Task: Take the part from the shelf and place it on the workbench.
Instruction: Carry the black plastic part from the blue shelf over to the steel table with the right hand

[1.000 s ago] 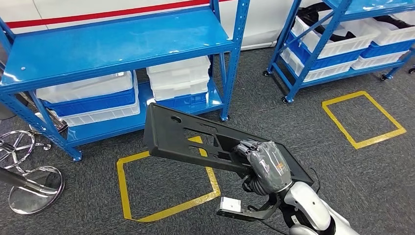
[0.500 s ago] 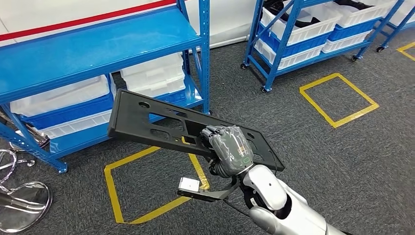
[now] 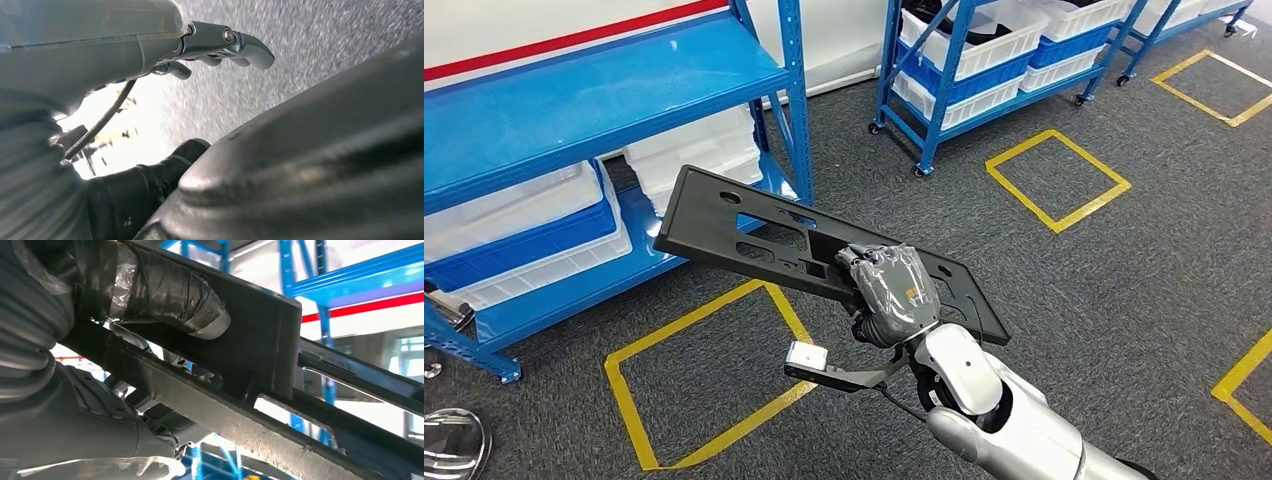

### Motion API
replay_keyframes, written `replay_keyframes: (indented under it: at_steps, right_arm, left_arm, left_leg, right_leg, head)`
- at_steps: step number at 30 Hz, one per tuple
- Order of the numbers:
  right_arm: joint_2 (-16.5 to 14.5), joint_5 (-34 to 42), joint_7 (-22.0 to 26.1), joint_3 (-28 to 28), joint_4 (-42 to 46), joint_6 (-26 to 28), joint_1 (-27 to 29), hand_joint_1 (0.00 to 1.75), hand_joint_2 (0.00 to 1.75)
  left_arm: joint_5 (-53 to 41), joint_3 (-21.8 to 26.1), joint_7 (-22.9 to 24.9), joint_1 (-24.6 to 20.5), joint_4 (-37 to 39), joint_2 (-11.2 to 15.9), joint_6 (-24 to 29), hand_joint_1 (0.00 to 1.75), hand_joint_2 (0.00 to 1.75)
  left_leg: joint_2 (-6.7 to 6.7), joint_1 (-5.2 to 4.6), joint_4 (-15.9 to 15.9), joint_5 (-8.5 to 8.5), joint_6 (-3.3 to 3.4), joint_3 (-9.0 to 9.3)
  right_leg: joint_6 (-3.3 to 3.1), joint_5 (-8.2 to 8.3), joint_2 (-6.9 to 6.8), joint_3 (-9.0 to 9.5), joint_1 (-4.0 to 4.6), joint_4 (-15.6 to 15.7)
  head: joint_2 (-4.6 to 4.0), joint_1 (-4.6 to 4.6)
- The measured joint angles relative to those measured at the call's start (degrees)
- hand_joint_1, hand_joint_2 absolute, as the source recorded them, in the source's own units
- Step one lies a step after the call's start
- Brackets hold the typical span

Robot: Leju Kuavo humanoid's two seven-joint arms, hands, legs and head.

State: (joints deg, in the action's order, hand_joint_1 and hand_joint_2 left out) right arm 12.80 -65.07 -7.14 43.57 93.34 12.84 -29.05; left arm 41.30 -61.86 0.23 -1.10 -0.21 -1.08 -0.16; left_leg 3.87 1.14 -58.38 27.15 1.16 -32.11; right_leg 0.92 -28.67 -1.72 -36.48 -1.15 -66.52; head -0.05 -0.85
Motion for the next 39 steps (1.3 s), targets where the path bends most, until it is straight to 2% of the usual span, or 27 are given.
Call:
replay_keyframes:
  at_steps: [2, 3, 5, 6, 7, 9, 11, 12, 13, 14, 16, 18, 20, 21, 23, 25, 26, 27, 28, 29, 30, 32, 33, 34, 36, 38, 39]
  right_arm:
    - [0.02, -0.83, -0.45, -0.09, -0.04, 0.03, -0.11, 1.75, 1.75]
    - [0.05, -1.28, -0.70, -0.14, -0.07, 0.03, -0.17, 1.75, 1.75]
    - [0.21, -1.88, -1.14, -0.29, -0.10, 0.03, -0.24, 1.75, 1.75]
    - [0.30, -2.07, -1.36, -0.42, -0.11, 0.00, -0.31, 1.75, 1.75]
    - [0.36, -2.20, -1.57, -0.52, -0.12, -0.11, -0.47, 1.75, 1.75]
    - [0.39, -2.46, -2.02, -0.69, -0.19, -0.62, -0.96, 1.75, 1.75]
    - [0.39, -2.56, -2.25, -0.76, -0.39, -1.23, -1.29, 1.75, 1.75]
    - [0.40, -2.56, -2.32, -0.79, -0.54, -1.45, -1.36, 1.75, 1.75]
    - [0.40, -2.56, -2.37, -0.82, -0.68, -1.67, -1.43, 1.75, 1.75]
    - [0.40, -2.54, -2.40, -0.87, -0.79, -1.93, -1.60, 1.75, 1.75]
    - [0.38, -2.45, -2.42, -0.95, -0.99, -2.68, -2.34, 1.75, 1.75]
    - [0.26, -2.02, -2.33, -0.97, -1.31, -3.79, -3.51, 1.75, 1.75]
    - [0.09, -1.22, -1.93, -0.98, -1.68, -4.86, -4.73, 1.75, 1.75]
    - [0.03, -0.77, -1.65, -0.99, -1.82, -5.25, -5.28, 1.75, 1.75]
    - [-0.14, 0.06, -1.13, -0.99, -1.91, -5.67, -6.35, 1.75, 1.75]
    - [-0.35, 0.49, -0.88, -0.97, -1.90, -5.90, -6.91, 1.75, 1.75]
    - [-0.44, 0.58, -0.84, -0.92, -1.89, -5.98, -6.95, 1.75, 1.75]
    - [-0.49, 0.65, -0.83, -0.83, -1.88, -6.06, -6.91, 1.75, 1.75]
    - [-0.52, 0.70, -0.83, -0.74, -1.87, -6.12, -6.87, 1.75, 1.75]
    - [-0.55, 0.71, -0.85, -0.65, -1.87, -6.14, -6.85, 1.75, 1.75]
    - [-0.59, 0.72, -0.86, -0.58, -1.87, -6.12, -6.88, 1.75, 1.75]
    - [-0.71, 0.72, -0.80, -0.42, -1.80, -6.03, -6.91, 1.75, 1.75]
    - [-0.79, 0.72, -0.72, -0.30, -1.70, -5.97, -6.84, 1.75, 1.75]
    - [-0.83, 0.75, -0.65, -0.16, -1.56, -5.92, -6.69, 1.75, 1.75]
    - [-0.81, 1.16, -0.26, 0.03, -1.02, -5.81, -6.29, 1.75, 1.75]
    - [-0.48, 2.23, 0.55, 0.15, 0.18, -5.45, -5.87, 1.75, 1.75]
    - [0.19, 3.13, 1.12, 0.21, 1.32, -5.07, -5.37, 1.75, 1.75]
  left_arm:
    - [-0.92, -0.81, 0.05, -0.07, 0.01, 0.14, -0.03, 0.00, 1.75]
    - [-1.34, -1.23, 0.15, -0.13, 0.01, 0.24, -0.03, 0.00, 1.75]
    - [-2.22, -2.09, 0.48, -0.31, -0.02, 0.50, 0.00, 0.00, 1.75]
    - [-2.78, -2.55, 0.72, -0.38, -0.05, 0.71, 0.07, 0.00, 1.75]
    - [-3.40, -3.04, 0.99, -0.39, -0.11, 0.95, 0.16, 0.00, 1.75]
    - [-4.62, -4.09, 1.50, -0.43, -0.46, 1.54, 0.40, 0.00, 1.75]
    - [-5.51, -5.07, 1.85, -0.75, -0.96, 2.04, 0.52, 0.00, 1.75]
    - [-5.77, -5.46, 1.99, -0.94, -1.17, 2.27, 0.54, 0.00, 1.75]
    - [-6.02, -5.84, 2.13, -1.06, -1.36, 2.46, 0.55, 0.00, 1.75]
    - [-6.32, -6.22, 2.23, -1.10, -1.54, 2.64, 0.57, 0.00, 1.75]
    - [-7.22, -7.04, 2.38, -0.97, -1.86, 3.18, 0.64, 0.00, 1.75]
    - [-8.33, -8.07, 2.56, -1.10, -2.29, 3.67, 0.68, 0.00, 1.75]
    - [-9.10, -9.09, 2.78, -1.58, -2.91, 3.89, 0.67, 0.00, 1.75]
    - [-9.24, -9.48, 2.84, -1.76, -3.25, 4.03, 0.67, 0.00, 1.75]
    - [-9.15, -9.88, 2.85, -1.92, -3.79, 4.28, 0.67, 0.00, 1.75]
    - [-8.90, -10.00, 2.73, -1.87, -4.07, 4.49, 0.68, 0.00, 1.75]
    - [-8.72, -10.03, 2.56, -1.84, -4.19, 4.55, 0.69, 0.00, 1.75]
    - [-8.56, -10.06, 2.29, -1.83, -4.34, 4.59, 0.69, 0.00, 1.75]
    - [-8.38, -10.07, 1.97, -1.83, -4.52, 4.61, 0.69, 0.00, 1.75]
    - [-8.13, -10.07, 1.67, -1.84, -4.70, 4.62, 0.69, 0.00, 1.75]
    - [-7.86, -10.07, 1.45, -1.84, -4.89, 4.62, 0.67, 0.00, 1.75]
    - [-7.29, -10.03, 1.31, -1.68, -5.09, 4.64, 0.60, 0.00, 1.75]
    - [-7.10, -10.01, 1.31, -1.58, -5.14, 4.65, 0.56, 0.00, 1.75]
    - [-6.83, -9.96, 1.31, -1.49, -5.16, 4.66, 0.55, 0.00, 1.75]
    - [-5.77, -9.75, 1.31, -1.46, -5.23, 4.65, 0.57, 0.00, 1.75]
    - [-4.13, -9.26, 1.34, -1.44, -5.28, 4.63, 0.64, 0.00, 1.75]
    - [-3.21, -8.81, 1.41, -1.42, -5.30, 4.59, 0.73, 0.00, 1.75]
  left_leg:
    - [0.88, -0.26, -0.12, 0.03, -0.61, 0.00]
    - [1.34, -0.40, -0.08, -0.02, -0.97, 0.00]
    - [2.11, -0.44, 0.06, -0.04, -1.72, 0.03]
    - [1.65, -0.35, -0.24, 0.36, -2.05, -0.11]
    - [0.61, -0.25, -1.37, 1.35, -2.29, -0.59]
    - [-2.24, -0.13, -7.21, 5.10, -2.46, -3.08]
    - [-3.38, -0.18, -14.51, 8.22, -2.42, -6.13]
    - [-3.49, -0.19, -16.04, 8.27, -2.34, -6.66]
    - [-3.57, -0.20, -15.51, 7.26, -2.18, -6.23]
    - [-3.90, -0.21, -12.79, 5.34, -1.93, -4.82]
    - [-5.95, -0.24, -5.37, 1.88, -1.21, -1.41]
    - [-7.40, -0.38, -1.20, 1.10, -0.83, 0.30]
    - [-6.74, -0.45, -0.18, 1.05, -0.68, 0.58]
    - [-6.16, -0.33, 0.23, 0.69, -0.49, 0.68]
    - [-4.86, 0.06, 1.21, 0.04, 0.02, 1.03]
    - [-3.57, 0.09, 1.45, -0.12, 0.28, 1.10]
    - [-2.93, 0.07, 1.43, -0.08, 0.26, 1.08]
    - [-2.30, 0.08, 1.39, -0.03, 0.21, 1.08]
    - [-1.71, 0.11, 1.35, 0.07, 0.12, 1.11]
    - [-1.15, 0.16, 1.26, 0.20, -0.05, 1.17]
    - [-0.64, 0.22, 1.14, 0.39, -0.32, 1.27]
    - [0.27, 0.06, 0.86, 0.83, -1.01, 1.39]
    - [0.68, -0.08, 0.77, 1.00, -1.38, 1.46]
    - [1.11, -0.22, 0.80, 1.08, -1.71, 1.54]
    - [1.83, -0.11, 0.89, 1.36, -2.37, 1.81]
    - [0.46, 0.16, -1.02, 3.14, -2.70, 1.13]
    - [-0.86, 0.22, -3.63, 4.80, -2.69, -0.06]
  right_leg:
    - [-0.57, 1.34, -1.83, 2.74, 0.50, 5.52]
    - [-0.90, 1.25, -2.11, 2.89, 0.80, 6.31]
    - [-1.73, 1.67, -0.93, 2.54, 0.90, 6.58]
    - [-2.18, 1.94, -0.40, 2.45, 0.81, 6.80]
    - [-2.69, 2.25, 0.11, 2.36, 0.71, 7.04]
    - [-3.47, 2.72, 1.12, 2.09, 0.73, 7.27]
    - [-3.86, 2.95, 2.29, 1.77, 1.03, 7.19]
    - [-3.93, 3.00, 2.92, 1.68, 1.19, 7.11]
    - [-3.97, 3.03, 3.64, 1.63, 1.32, 6.98]
    - [-3.97, 3.03, 4.41, 1.61, 1.41, 6.81]
    - [-3.85, 3.04, 5.84, 1.35, 1.47, 6.34]
    - [-3.29, 3.30, 7.00, 0.56, 1.25, 5.97]
    - [-2.38, 3.84, 8.02, -0.09, 1.09, 6.06]
    - [-2.00, 3.86, 7.90, -0.26, 1.14, 6.02]
    - [-1.38, 2.14, 5.75, -1.52, 1.33, 3.49]
    - [-0.76, -1.34, 3.03, -4.61, 0.92, -3.04]
    - [-0.42, -2.60, 2.44, -6.19, 0.61, -6.39]
    - [-0.11, -2.94, 2.14, -7.09, 0.28, -8.34]
    - [0.14, -2.25, 1.88, -6.97, -0.03, -8.23]
    - [0.33, -0.63, 1.44, -5.66, -0.27, -5.82]
    - [0.42, 1.25, 0.64, -3.57, -0.42, -1.89]
    - [0.07, 3.26, -1.20, -0.19, 0.01, 4.64]
    - [-0.29, 3.35, -1.59, 0.42, 0.29, 6.01]
    - [-0.72, 3.13, -1.43, 0.38, 0.61, 6.19]
    - [-1.57, 3.29, -0.21, 0.31, 0.60, 6.45]
    - [-2.41, 3.56, 0.92, 0.54, 0.44, 6.94]
    - [-2.75, 3.65, 1.41, 0.67, 0.38, 7.13]
  head:
    - [-0.01, 0.02]
    - [-0.01, 0.03]
    - [-0.01, 0.03]
    - [-0.01, 0.03]
    - [0.00, 0.04]
    - [0.01, 0.06]
    - [0.01, 0.06]
    - [0.00, 0.05]
    - [0.00, 0.05]
    - [0.00, 0.05]
    - [0.00, 0.04]
    - [0.00, 0.03]
    - [0.00, 0.04]
    - [0.00, 0.02]
    - [0.00, -0.22]
    - [0.00, -0.43]
    - [0.00, -0.44]
    - [0.00, -0.44]
    - [0.00, -0.44]
    - [0.00, -0.44]
    - [0.00, -0.44]
    - [0.00, -0.43]
    - [0.00, -0.42]
    - [0.00, -0.40]
    - [0.01, -0.39]
    - [0.00, -0.38]
    - [0.00, -0.37]
